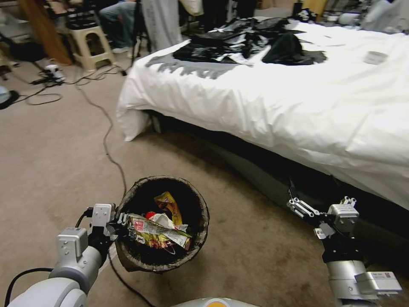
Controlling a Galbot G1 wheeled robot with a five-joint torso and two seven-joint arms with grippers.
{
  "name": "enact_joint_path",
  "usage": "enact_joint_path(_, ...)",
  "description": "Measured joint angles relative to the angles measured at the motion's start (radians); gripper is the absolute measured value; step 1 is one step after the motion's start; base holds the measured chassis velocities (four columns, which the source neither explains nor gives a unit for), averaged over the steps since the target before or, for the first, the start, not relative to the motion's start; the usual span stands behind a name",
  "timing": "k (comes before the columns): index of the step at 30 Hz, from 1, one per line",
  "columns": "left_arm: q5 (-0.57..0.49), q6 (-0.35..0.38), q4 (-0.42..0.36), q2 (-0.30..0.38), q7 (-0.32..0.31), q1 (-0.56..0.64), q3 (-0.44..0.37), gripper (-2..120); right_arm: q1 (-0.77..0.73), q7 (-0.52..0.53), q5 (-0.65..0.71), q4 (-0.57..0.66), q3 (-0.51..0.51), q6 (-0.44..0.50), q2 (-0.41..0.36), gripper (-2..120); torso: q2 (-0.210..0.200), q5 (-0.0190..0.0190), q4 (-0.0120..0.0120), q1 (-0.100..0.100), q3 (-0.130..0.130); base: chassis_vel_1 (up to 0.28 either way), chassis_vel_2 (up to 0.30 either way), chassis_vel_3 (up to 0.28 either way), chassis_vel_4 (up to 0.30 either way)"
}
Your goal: Pick up the trash bin, then pick up the garbage from the floor and place it into the trash bin.
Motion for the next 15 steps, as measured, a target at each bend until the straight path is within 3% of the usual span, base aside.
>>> enact_joint_path(15,0.003,0.001,0.0,-0.01,-0.005,-0.001,-0.004,3,0.017,0.017,0.003,-0.036,-0.047,-0.021,-0.015,100,0.0,0.0,0.0,0.0,0.0,0.124,0.121,0.125,0.124)
